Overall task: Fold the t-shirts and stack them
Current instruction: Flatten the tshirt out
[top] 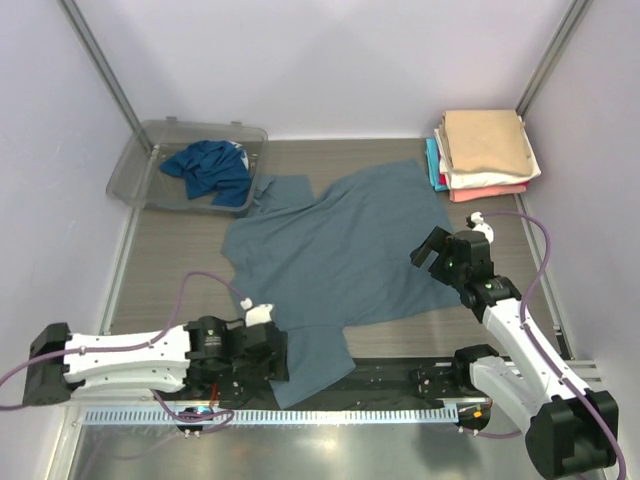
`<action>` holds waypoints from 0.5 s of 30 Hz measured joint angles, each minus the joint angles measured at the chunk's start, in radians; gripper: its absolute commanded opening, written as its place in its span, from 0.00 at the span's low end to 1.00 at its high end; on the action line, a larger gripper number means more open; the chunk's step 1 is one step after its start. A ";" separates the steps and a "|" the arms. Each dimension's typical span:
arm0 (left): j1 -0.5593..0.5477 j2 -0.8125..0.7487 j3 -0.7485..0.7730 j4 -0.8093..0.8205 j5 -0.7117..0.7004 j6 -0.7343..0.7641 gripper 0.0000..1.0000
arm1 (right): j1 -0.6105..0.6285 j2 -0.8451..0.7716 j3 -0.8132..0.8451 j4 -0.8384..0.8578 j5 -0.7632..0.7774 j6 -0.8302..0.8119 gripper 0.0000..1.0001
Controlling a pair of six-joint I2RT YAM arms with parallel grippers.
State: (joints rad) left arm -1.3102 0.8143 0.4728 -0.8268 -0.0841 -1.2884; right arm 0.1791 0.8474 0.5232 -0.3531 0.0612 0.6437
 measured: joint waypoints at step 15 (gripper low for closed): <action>-0.352 0.425 0.154 0.092 -0.051 -0.204 0.59 | 0.000 -0.006 0.000 -0.031 0.034 -0.003 0.99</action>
State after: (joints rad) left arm -1.6627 1.2388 0.6266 -0.7345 -0.1352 -1.4921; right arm 0.1791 0.8413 0.5236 -0.3836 0.0948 0.6407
